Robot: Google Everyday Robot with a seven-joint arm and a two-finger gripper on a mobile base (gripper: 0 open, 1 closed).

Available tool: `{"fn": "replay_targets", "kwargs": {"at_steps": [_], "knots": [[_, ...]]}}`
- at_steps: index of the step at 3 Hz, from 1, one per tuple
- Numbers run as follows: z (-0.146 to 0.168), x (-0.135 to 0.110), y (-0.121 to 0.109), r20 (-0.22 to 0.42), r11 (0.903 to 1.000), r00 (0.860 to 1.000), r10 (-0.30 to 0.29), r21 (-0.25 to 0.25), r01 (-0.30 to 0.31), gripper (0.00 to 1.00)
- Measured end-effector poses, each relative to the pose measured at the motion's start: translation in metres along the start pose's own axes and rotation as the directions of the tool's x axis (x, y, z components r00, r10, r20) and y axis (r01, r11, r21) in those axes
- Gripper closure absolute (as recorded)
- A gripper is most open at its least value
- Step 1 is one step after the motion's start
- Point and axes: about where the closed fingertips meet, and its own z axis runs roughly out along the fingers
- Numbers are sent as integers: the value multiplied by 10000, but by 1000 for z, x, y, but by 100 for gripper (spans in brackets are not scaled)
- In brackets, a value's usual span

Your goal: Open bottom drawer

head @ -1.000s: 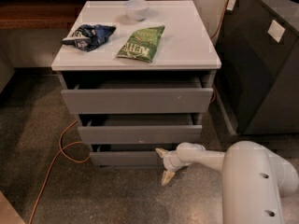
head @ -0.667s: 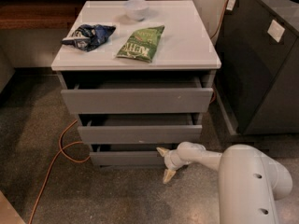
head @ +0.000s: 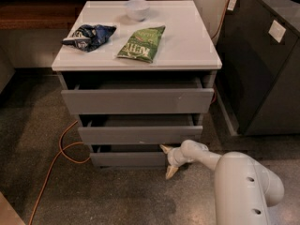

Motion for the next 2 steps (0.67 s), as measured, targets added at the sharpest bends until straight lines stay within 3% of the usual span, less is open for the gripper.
{"fn": "replay_targets", "kwargs": {"at_steps": [2], "knots": [[16,30,-12,78,9991,9999,77,412,-80,0]]}}
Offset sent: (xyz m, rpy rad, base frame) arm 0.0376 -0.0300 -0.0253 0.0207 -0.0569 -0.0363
